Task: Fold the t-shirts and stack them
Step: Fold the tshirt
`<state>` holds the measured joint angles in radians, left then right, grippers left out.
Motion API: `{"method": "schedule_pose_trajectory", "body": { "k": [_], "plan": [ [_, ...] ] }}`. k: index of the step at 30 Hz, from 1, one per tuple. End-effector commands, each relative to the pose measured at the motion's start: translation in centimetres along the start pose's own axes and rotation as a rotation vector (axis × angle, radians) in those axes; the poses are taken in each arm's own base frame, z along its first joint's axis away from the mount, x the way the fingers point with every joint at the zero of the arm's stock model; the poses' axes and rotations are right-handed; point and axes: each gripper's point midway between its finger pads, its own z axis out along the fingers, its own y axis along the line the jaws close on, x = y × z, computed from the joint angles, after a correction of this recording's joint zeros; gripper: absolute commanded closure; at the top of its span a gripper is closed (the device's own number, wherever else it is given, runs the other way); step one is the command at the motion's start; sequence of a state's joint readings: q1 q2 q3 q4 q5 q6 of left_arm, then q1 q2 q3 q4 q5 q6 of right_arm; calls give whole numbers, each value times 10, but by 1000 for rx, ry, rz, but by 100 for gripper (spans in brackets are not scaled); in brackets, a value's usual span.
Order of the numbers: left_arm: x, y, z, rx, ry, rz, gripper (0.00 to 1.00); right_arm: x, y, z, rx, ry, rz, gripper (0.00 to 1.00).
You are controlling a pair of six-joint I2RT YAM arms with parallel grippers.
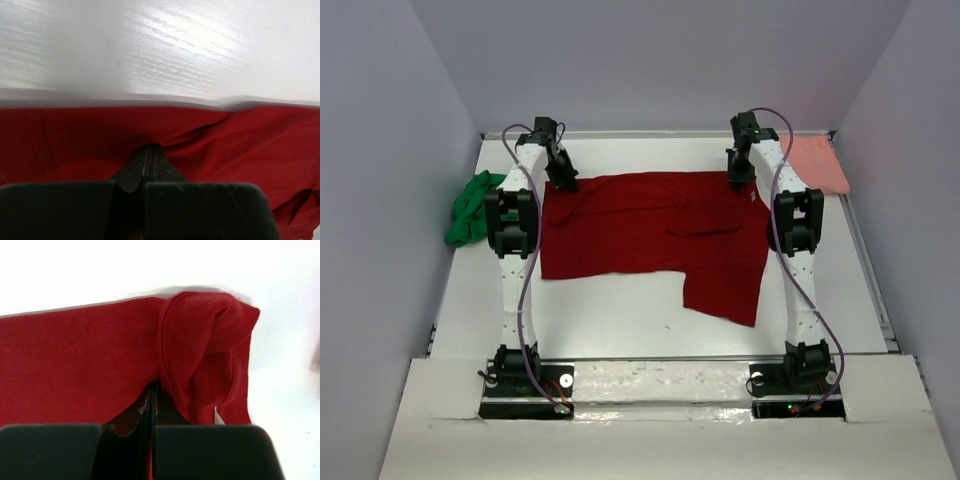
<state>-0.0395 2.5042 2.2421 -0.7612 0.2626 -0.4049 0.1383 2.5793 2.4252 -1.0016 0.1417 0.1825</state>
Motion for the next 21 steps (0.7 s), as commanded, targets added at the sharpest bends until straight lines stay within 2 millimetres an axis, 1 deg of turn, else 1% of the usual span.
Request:
{"method": "schedule_pose_trajectory", "body": {
  "k": [1,2,3,4,5,6,7,8,9,10,11,12,13,14,16,17,18,19,20,21],
  "plan": [
    [-3,15,10,-8,16,16,100,11,-5,22,-11,37,-50,100],
    [-3,14,9,0,14,19,100,10,-5,23,-10,31,-52,100],
    [-4,12,6,10,10,28,100,7,-6,17,-9,18,-52,100],
    [-4,10,5,14,7,35,100,13,-5,18,-19,32,-59,100],
    [-9,6,-3,23,-12,45,100,12,-4,17,-24,22,-63,100],
    [-8,6,-4,22,-21,51,100,12,-5,15,-24,16,-64,100],
    [-10,4,-8,26,-35,64,96,10,-6,9,-27,-4,-67,100],
    [-11,2,-19,21,-55,67,87,8,-6,5,-27,-19,-68,100],
    [-18,2,-23,7,-96,68,84,6,-8,1,-24,-32,-70,100],
    [-21,0,-29,7,-119,64,78,-2,-9,-12,-26,-67,-74,100],
    [-25,-5,-41,14,-158,72,70,-4,-10,-16,-24,-80,-74,100],
    [-27,-6,-47,13,-172,69,66,-6,-12,-20,-16,-90,-73,100],
    [-27,-11,-51,15,-184,73,65,-14,-12,-33,-22,-121,-70,100],
    [-29,-16,-63,20,-206,82,65,-18,-12,-39,-26,-135,-69,100],
    [-36,-18,-77,-23,-256,94,64,-24,-12,-52,-30,-169,-62,95],
    [-38,-29,-93,-25,-295,122,61,-37,-11,-72,-49,-225,-59,91],
    [-45,-28,-103,-66,-349,128,60,-38,-7,-80,-52,-241,-63,89],
    [-47,-31,-111,-83,-378,135,58,-39,-8,-86,-50,-254,-59,84],
    [-49,-42,-131,-91,-431,148,57,-45,-9,-103,-59,-283,-54,81],
    [-53,-43,-143,-112,-470,148,56,-46,-5,-111,-62,-296,-58,77]
  ]
}}
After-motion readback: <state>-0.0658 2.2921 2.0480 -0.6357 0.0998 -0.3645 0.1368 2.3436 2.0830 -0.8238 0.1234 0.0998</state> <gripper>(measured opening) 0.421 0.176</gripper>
